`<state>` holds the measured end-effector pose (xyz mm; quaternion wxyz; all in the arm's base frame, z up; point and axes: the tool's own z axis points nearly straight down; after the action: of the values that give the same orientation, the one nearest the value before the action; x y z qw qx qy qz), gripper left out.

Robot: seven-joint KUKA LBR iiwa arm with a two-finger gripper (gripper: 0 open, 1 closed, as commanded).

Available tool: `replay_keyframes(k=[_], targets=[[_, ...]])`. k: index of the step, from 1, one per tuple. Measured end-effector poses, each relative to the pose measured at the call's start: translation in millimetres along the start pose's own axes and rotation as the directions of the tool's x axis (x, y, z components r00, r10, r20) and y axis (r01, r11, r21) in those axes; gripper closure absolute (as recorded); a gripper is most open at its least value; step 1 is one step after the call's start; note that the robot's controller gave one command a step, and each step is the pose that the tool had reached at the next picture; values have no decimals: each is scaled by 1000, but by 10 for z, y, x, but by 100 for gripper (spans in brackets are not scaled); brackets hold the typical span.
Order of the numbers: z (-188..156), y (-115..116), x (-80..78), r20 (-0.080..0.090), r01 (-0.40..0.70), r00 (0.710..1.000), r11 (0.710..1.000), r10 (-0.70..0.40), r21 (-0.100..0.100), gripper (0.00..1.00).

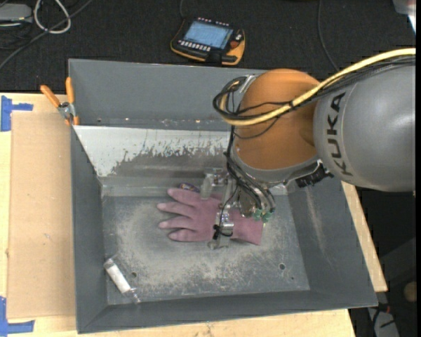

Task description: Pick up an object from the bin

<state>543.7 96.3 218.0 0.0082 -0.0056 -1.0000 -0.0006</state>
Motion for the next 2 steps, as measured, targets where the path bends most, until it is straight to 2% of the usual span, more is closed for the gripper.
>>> replay_keyframes(k=[1, 2], targets=[[226, -501, -5, -5, 155, 988, 988, -155, 0, 0], [147, 537, 197, 11, -11, 1000, 1000, 12, -4, 0]])
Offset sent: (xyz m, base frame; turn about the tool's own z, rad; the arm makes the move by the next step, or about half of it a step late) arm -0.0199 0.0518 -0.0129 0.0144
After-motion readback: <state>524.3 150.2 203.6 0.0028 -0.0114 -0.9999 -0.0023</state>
